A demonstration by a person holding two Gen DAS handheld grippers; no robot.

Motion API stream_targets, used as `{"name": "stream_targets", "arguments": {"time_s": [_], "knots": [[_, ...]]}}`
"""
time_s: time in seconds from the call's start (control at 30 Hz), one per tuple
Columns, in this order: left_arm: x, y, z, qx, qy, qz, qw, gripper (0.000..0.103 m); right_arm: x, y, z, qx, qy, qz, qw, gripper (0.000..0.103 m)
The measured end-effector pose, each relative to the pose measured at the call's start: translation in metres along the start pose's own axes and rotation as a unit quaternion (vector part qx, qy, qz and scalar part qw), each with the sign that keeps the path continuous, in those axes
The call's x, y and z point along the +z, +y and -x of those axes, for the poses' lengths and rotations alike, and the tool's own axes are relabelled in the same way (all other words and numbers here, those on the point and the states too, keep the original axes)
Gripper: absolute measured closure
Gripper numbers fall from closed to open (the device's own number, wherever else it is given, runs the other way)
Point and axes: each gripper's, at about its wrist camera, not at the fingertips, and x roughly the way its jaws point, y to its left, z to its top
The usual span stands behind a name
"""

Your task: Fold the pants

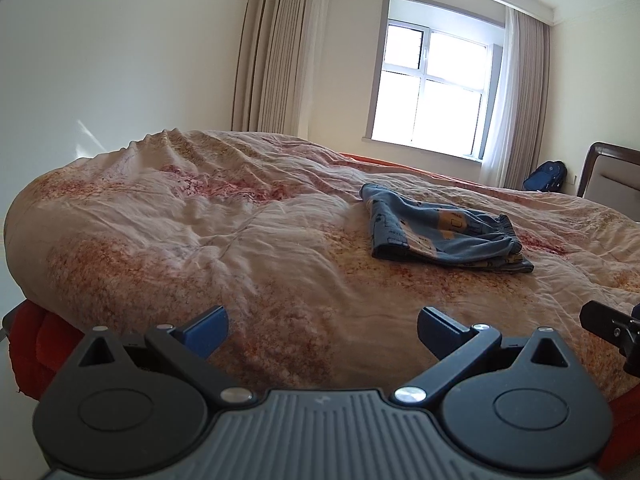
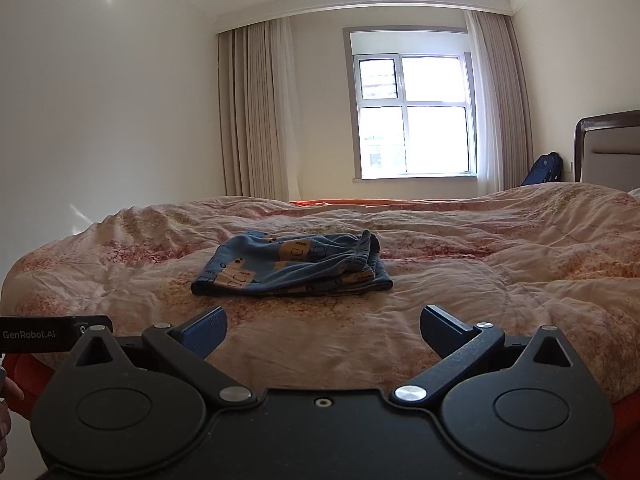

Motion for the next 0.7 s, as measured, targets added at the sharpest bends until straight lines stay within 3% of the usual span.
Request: {"name": "stream_targets", "arguments": {"time_s": [0.7], "knots": [[0.0, 0.0018, 0.0009, 0.001, 0.001, 0.001, 1.0, 0.0, -0.0007, -0.0004, -0.0011, -0.001, 0.007, 0.001, 1.0, 0.0]]}}
